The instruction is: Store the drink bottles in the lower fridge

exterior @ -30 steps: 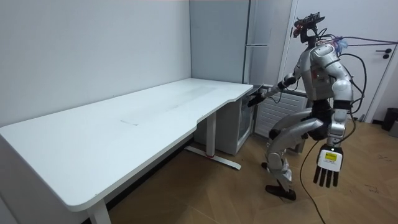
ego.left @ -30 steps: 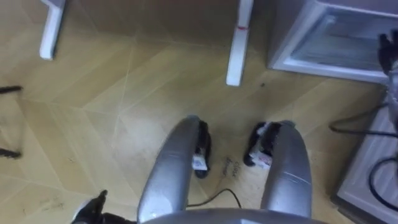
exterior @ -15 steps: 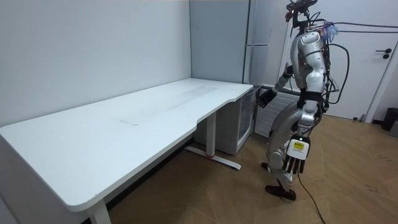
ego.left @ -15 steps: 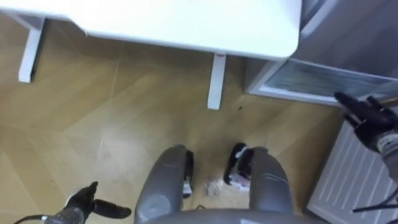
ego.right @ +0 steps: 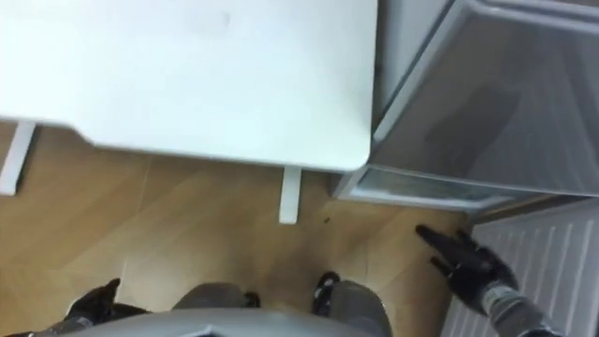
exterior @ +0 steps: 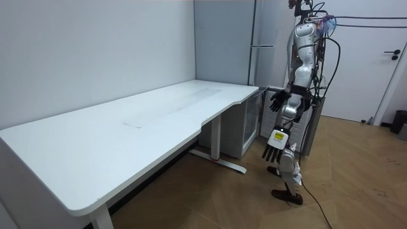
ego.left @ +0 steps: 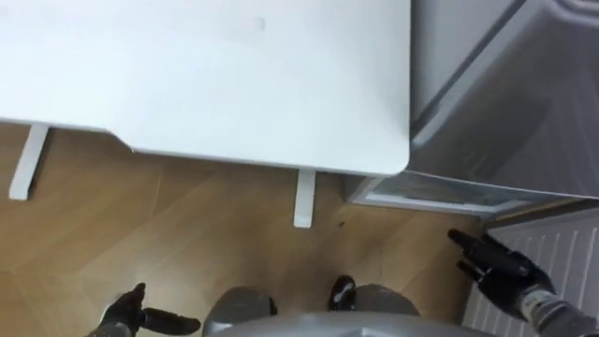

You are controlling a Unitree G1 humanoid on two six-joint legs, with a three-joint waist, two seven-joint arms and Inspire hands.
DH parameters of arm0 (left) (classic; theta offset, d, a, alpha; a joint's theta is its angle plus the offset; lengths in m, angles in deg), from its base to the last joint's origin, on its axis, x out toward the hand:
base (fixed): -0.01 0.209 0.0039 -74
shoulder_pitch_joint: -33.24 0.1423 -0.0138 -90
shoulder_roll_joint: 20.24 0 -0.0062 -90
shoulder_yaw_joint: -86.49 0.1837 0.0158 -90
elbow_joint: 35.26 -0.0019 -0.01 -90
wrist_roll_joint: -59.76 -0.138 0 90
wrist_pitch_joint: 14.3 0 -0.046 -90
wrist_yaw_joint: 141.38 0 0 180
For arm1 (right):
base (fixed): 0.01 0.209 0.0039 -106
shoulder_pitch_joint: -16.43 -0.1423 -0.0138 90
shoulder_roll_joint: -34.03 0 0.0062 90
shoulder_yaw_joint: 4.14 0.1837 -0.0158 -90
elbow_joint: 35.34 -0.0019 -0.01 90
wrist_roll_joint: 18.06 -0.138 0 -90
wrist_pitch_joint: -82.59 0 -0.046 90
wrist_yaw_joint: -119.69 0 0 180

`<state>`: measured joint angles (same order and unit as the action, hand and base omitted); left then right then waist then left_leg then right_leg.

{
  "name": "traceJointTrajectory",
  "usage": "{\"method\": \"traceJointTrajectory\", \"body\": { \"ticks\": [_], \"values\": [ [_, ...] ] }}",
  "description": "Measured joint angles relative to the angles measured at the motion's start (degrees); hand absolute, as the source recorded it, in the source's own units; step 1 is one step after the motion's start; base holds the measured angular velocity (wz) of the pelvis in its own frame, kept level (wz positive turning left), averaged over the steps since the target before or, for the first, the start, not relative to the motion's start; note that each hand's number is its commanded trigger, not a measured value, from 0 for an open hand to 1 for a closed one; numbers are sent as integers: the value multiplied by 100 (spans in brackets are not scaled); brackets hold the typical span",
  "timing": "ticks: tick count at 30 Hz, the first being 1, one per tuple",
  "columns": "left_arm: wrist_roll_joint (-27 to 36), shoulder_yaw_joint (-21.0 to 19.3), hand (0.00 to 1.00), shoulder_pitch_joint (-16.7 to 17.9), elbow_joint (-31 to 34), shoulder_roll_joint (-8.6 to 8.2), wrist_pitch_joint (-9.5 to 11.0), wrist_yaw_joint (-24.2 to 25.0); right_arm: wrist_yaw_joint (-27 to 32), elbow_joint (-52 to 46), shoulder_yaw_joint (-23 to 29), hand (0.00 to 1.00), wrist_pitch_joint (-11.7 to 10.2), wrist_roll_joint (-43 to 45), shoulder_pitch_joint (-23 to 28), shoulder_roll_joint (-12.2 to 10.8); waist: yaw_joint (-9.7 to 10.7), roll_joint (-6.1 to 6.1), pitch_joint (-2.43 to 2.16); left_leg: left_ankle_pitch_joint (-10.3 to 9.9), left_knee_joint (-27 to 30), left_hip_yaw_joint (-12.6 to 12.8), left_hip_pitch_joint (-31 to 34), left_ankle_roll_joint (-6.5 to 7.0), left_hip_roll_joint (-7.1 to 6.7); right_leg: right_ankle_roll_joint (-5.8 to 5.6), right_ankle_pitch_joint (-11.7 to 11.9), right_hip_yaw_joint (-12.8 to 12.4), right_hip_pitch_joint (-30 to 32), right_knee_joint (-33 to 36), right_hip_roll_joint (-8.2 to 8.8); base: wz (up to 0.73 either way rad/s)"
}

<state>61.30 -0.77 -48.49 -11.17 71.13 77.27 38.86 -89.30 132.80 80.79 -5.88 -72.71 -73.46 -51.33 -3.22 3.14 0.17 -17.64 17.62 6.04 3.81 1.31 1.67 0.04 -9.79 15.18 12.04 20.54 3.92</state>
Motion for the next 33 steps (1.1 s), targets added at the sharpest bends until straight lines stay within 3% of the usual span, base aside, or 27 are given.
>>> {"method": "traceJointTrajectory", "body": {
  "ticks": [3, 5, 7, 9, 17, 33],
  "values": [
    [1, -22, 0, -48, 6, -125, 24, -146, 14, -43, -39, 0, -5, 5, 172, -290, 80, 23, 2, 69, -225, 17, -274, -45, 24, 0, 0, -25, -215, -143, -74, -8],
    [1, -208, 0, -50, 37, -319, 37, -229, 29, -3, -39, 0, -13, 138, 240, -511, 131, 6, 12, 84, -368, 136, -499, -71, 74, 15, 10, -91, -392, -266, -148, -17],
    [-9, -323, 0, -54, 38, -439, 45, -242, 41, 43, -33, 0, -12, 372, 310, -628, 157, -38, 42, 95, -472, 175, -651, -88, 99, 22, 16, -112, -504, -319, -187, -14],
    [0, -469, 0, -55, 40, -527, 68, -257, 49, 55, -30, 0, -11, 609, 408, -673, 160, -40, 40, 98, -511, 200, -716, -93, 109, 24, 18, -128, -552, -347, -210, -7],
    [-95, -843, 0, 31, -173, -578, 72, -478, 416, 34, 409, 0, -18, 1726, 606, -878, 176, -43, 38, 120, -634, 340, -930, -130, 166, 57, 106, -264, -716, -535, -331, -9],
    [-748, -1113, 0, -5, -148, -677, 51, -574, 1535, -89, 1171, 0, -229, 3257, 464, -908, 191, -28, 27, 120, -653, 566, -1087, -130, 175, 56, 199, -541, -775, -554, -405, -7]
  ]
}}
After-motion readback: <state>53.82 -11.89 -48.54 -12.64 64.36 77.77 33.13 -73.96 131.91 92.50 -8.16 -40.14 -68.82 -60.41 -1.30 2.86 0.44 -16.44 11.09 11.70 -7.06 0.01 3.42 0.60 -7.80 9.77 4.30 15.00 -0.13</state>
